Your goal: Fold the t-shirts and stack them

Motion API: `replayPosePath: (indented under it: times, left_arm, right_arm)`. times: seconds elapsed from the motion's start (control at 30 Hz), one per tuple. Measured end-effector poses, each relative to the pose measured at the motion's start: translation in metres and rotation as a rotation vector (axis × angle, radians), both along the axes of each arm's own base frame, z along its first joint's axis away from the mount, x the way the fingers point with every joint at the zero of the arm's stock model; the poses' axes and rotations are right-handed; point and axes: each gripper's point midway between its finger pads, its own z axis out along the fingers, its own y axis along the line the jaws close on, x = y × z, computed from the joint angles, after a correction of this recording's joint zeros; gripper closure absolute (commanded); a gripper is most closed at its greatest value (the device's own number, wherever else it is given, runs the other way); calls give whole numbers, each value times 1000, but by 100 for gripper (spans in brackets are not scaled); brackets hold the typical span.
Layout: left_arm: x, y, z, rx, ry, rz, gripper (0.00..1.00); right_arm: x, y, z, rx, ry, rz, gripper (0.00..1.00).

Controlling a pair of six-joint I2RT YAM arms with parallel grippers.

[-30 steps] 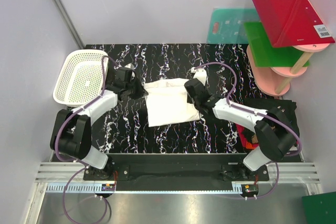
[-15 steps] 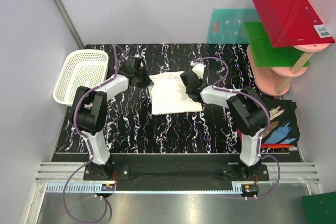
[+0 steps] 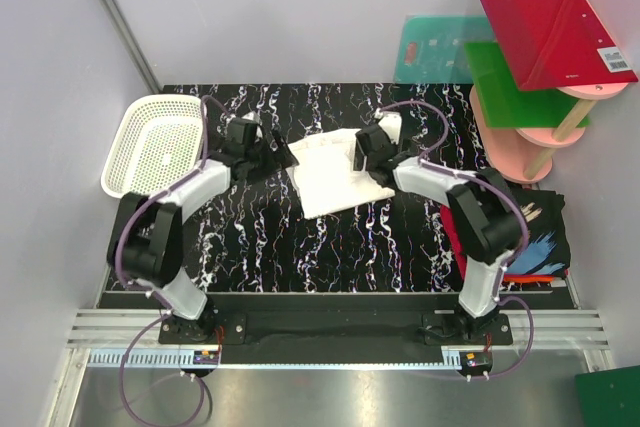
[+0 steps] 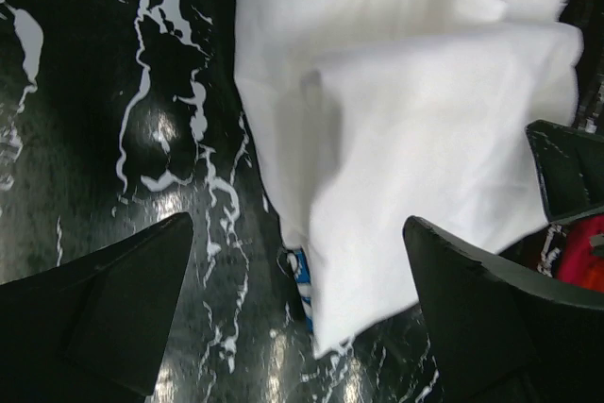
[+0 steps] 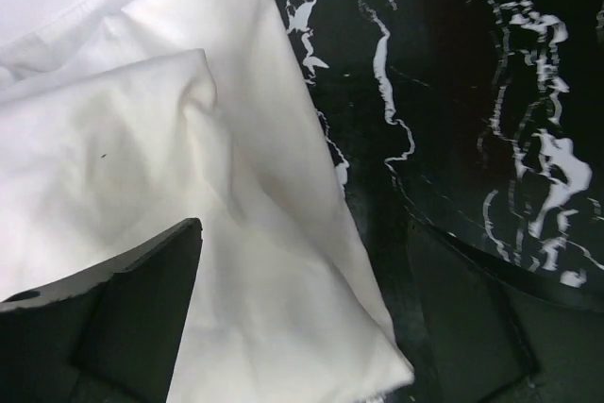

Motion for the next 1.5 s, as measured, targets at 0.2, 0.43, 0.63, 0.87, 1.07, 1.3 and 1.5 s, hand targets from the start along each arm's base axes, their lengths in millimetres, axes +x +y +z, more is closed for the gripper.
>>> replayPosePath:
  times: [0.2,0.43,0.63,0.87,1.07,1.3,1.5]
  left_arm:
    - [-8,-12,71,-80,-189,-21,100]
    - [13,-54,57,-145,-169,-99,100]
    - [39,-72,-14,-135,-8,-98,100]
    - [55,-73,-50,-115,89,-63,100]
    - [37,-61,-41,-96,84,-51,76]
    - [-6,-42,34,-125,-63,-75,1]
    - [-24,-29,52,-118,-116,-52,1]
  right_arm:
    - [-7,-1,71,79,-162,52,100]
    - [23,52,78,214,-179,193,100]
    - [40,83,7,212,-8,250,100]
    - [66,80,-17,125,85,150,100]
    - [73,52,-6,65,53,85,56]
    - [26,12,60,35,-38,110,3]
    - [22,-10,116,77,-171,71,4]
